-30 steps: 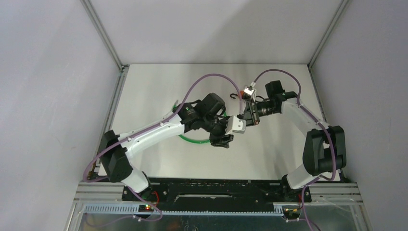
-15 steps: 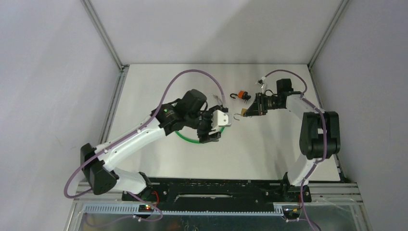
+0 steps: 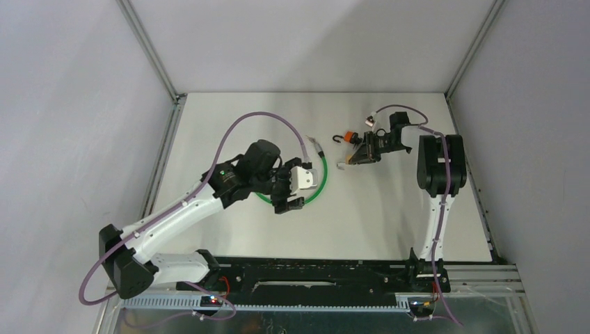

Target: Unlock with the key

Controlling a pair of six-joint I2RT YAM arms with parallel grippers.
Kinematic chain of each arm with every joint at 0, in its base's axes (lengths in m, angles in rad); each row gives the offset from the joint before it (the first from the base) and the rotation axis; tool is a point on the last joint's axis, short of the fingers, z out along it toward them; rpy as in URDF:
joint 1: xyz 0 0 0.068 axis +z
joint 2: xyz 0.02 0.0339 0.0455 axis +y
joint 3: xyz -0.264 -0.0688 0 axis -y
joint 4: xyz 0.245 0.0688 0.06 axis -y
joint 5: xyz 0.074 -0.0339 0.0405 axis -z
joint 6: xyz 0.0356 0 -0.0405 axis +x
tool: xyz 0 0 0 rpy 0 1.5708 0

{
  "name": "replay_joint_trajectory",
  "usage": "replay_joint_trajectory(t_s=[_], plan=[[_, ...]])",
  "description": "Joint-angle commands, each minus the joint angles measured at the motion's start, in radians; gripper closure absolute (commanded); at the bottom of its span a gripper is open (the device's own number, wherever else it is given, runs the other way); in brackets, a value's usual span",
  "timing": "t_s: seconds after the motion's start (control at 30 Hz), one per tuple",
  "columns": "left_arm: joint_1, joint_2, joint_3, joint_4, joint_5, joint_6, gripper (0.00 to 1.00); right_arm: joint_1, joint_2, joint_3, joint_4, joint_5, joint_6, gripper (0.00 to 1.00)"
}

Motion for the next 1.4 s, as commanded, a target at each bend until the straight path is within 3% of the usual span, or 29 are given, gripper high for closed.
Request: replay_joint_trajectory(t_s=[0.0, 0.33, 0.73, 1.07, 1.37], plan=[[0.018, -0.044, -0.046, 0.054, -0.009, -0.005, 0.20, -0.007, 0.069, 0.127, -0.044, -0.018, 0.033, 0.91], [0.025, -0.054, -0.067, 0.071, -0.021, -0.007, 0.19, -0.008, 0.134, 0.193, -0.115, 0.019, 0.022, 0.77], [0.025, -0.090, -0.077, 0.070, -0.039, -0.009, 0.17, 0.018, 0.096, 0.202, -0.170, 0.137, -0.004, 0.36], [0.025, -0.135, -0.113, 0.094, -0.125, -0.008, 0.15, 0.063, -0.048, 0.129, -0.176, 0.386, -0.042, 0.20], [0.026, -0.182, -0.152, 0.129, -0.162, -0.023, 0.02, 0.121, -0.082, 0.117, -0.178, 0.515, -0.074, 0.07]])
